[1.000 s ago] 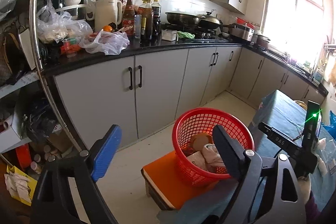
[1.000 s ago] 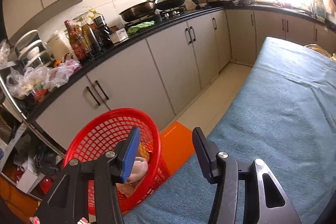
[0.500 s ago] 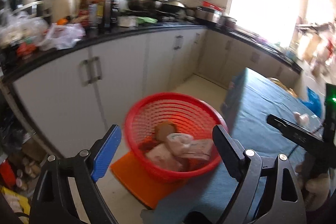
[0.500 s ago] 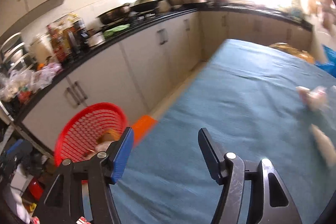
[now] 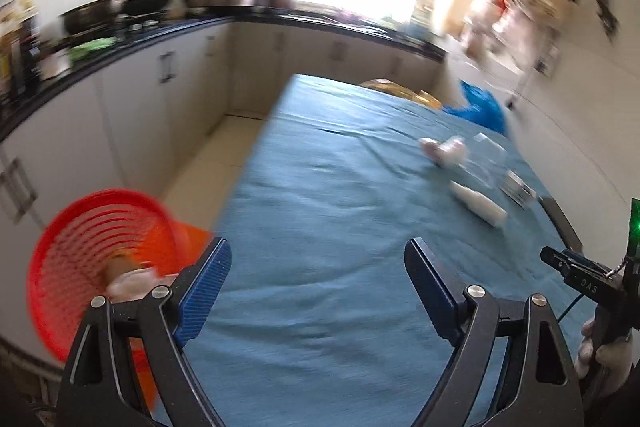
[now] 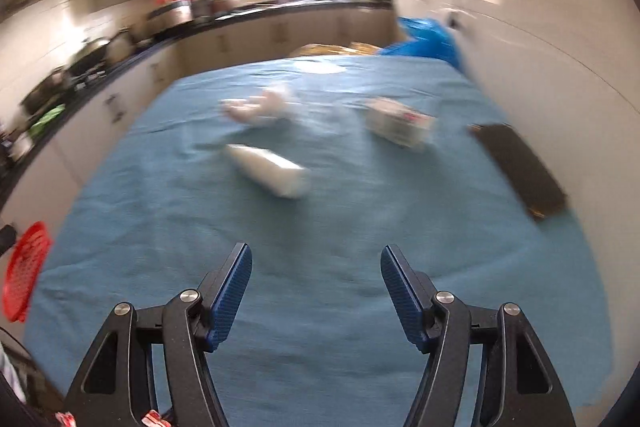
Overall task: Collect trash
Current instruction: 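Move both tools back from the basket to the table, then grasp the white spray bottle with the left tool while the right tool grasps the medicine box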
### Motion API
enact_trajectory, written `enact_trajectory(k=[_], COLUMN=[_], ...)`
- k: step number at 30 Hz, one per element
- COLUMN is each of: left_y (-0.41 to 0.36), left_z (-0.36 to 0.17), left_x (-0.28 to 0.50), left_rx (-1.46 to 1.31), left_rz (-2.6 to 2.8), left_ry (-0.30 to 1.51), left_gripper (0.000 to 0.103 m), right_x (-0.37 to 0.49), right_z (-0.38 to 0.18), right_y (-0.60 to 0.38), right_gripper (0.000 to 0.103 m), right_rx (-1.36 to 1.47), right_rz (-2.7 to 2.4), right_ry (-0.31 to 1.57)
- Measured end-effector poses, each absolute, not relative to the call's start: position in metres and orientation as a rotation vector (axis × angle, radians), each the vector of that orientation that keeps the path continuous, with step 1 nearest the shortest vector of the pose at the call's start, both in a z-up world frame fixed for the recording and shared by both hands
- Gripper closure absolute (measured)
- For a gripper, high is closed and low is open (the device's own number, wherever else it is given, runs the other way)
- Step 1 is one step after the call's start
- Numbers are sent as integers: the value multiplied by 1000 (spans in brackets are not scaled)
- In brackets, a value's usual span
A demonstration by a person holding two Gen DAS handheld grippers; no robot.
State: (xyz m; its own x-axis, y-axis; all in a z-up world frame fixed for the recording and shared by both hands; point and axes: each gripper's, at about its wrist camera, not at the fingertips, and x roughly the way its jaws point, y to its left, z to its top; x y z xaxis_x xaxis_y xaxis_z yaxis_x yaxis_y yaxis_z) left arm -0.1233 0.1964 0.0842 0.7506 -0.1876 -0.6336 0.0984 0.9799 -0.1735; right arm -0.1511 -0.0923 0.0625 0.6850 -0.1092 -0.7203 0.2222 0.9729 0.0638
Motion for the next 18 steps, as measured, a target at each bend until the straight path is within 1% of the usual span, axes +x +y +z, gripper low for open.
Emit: enact_trajectory(k=[4, 7, 9, 18], left_y=[159, 124, 107, 35], left_z=[75, 68, 65, 50], left_x=[-106, -88, -80, -36], left_rx=[-146, -156, -161, -226], left_rz=[-244, -284, -295, -324], left_ry=[764, 807, 827, 938], left_gripper=[16, 16, 16, 16], right_x=[-150, -134, -116, -8], right_z=[63, 66, 69, 63], right_y=[-139, -168, -186, -222], right_gripper=[32, 30, 26, 23], right_rx=[162, 155, 156, 200], right_rz=[-231, -228, -221, -96], right_ry=[809, 804, 792, 818])
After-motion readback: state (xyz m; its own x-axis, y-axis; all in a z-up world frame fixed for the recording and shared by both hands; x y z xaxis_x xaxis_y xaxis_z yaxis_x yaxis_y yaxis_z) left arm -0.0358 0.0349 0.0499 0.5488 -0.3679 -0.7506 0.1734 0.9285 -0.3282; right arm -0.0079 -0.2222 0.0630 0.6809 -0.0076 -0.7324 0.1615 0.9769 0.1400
